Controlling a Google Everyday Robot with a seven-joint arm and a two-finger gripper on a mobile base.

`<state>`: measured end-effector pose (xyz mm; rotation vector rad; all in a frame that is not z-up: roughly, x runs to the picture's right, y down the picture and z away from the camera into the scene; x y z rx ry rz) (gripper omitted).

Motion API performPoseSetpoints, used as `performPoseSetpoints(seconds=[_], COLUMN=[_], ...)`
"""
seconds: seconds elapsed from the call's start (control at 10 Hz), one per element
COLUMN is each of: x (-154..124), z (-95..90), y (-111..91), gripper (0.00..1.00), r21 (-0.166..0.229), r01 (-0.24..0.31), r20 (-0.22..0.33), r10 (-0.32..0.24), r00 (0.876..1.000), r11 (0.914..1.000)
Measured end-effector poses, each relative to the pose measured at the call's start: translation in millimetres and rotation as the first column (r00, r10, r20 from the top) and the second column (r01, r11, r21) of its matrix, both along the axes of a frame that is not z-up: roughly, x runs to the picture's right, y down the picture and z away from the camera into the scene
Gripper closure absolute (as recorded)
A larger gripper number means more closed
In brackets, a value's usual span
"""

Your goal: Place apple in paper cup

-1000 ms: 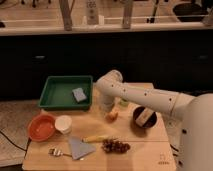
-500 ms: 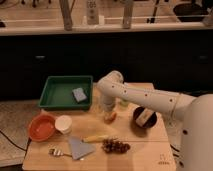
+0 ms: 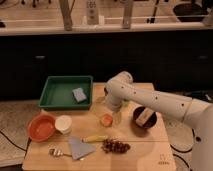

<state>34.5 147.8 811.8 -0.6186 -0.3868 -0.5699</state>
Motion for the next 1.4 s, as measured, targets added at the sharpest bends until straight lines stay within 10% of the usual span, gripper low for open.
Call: performPoseSetpoints(seconds=[0.5, 1.4], x=[-5.8, -4.8], z=[17.1, 38.6], y=[6.9, 18.8], gripper=[0.21, 1.00], r21=[-0.030, -0.087], r01=[0.002, 0.000], r20=[0.027, 0.038], r10=[-0.001, 0.003], r00=[1.000, 0.999], r11=[0.9996, 0.9962])
